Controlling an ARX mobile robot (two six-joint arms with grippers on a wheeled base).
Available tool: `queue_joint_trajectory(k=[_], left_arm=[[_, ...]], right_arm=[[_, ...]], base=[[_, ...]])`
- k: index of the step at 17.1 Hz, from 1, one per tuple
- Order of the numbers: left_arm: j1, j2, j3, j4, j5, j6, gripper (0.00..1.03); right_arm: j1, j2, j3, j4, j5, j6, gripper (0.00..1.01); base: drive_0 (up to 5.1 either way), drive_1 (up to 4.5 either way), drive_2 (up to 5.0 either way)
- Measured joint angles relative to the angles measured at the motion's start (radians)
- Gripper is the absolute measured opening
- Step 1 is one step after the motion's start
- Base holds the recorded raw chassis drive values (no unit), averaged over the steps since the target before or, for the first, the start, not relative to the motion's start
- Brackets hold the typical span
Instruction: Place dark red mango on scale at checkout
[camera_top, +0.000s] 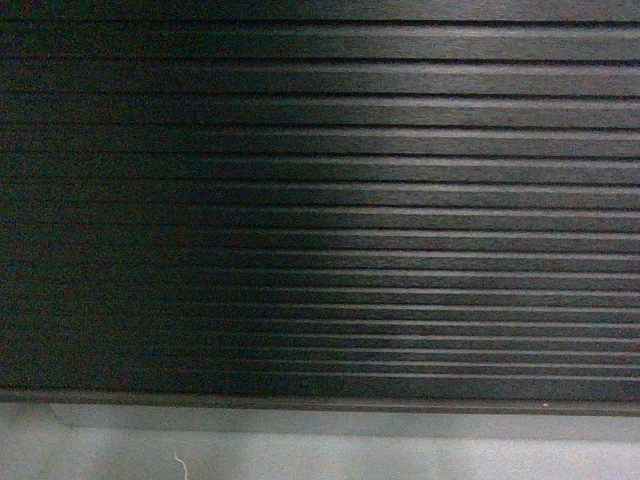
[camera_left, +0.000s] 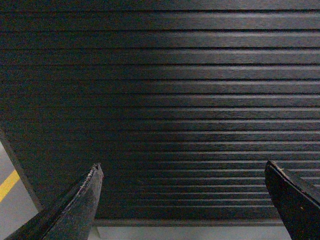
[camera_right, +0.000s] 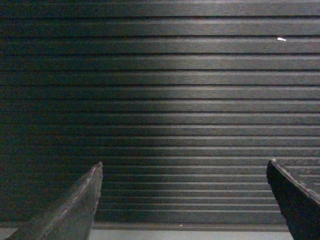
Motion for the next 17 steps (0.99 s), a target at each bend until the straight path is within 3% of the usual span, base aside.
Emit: queue_joint_trajectory(k=[17], left_arm=[[0.0, 0.0, 0.0, -0.005, 0.0, 0.0, 0.98]], right_arm=[[0.0, 0.0, 0.0, -0.003, 0.0, 0.0, 0.98]], base=[[0.0, 0.0, 0.0]])
